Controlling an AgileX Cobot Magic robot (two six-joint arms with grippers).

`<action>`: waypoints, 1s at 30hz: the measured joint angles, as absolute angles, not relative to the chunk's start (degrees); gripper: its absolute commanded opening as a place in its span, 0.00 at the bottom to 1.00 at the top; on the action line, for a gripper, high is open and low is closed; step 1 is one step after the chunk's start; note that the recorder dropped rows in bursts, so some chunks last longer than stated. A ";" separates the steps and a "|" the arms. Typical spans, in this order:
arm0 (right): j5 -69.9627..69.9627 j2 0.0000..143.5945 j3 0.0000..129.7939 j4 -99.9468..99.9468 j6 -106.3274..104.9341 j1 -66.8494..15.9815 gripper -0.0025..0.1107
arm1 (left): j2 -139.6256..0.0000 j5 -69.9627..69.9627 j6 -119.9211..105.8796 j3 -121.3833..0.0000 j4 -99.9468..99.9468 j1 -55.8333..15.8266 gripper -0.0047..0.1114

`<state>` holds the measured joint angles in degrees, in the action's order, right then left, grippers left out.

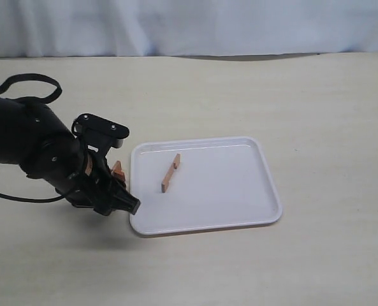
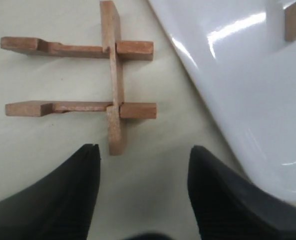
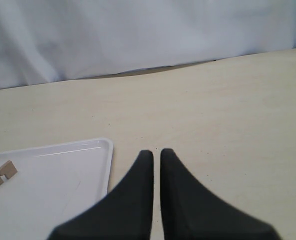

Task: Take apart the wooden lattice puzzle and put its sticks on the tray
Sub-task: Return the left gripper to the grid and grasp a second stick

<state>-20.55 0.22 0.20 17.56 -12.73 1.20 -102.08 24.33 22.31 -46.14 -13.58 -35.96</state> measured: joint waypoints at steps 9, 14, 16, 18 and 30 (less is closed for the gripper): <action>-20.55 0.22 0.20 17.56 -12.73 1.20 0.06 | -104.15 21.98 22.41 -46.14 -14.47 -35.96 0.48; -20.55 0.22 0.20 17.56 -12.73 1.20 0.06 | -105.59 20.70 24.63 -46.14 -16.62 -35.96 0.48; -20.55 0.22 0.20 17.56 -12.73 1.20 0.06 | -105.81 20.49 25.67 -46.14 -17.92 -35.96 0.47; -20.55 0.22 0.20 17.56 -12.73 1.20 0.06 | -105.81 20.45 26.38 -46.14 -18.80 -35.96 0.41; -20.55 0.22 0.20 17.56 -12.73 1.20 0.06 | -105.81 20.22 26.95 -46.14 -21.80 -35.96 0.04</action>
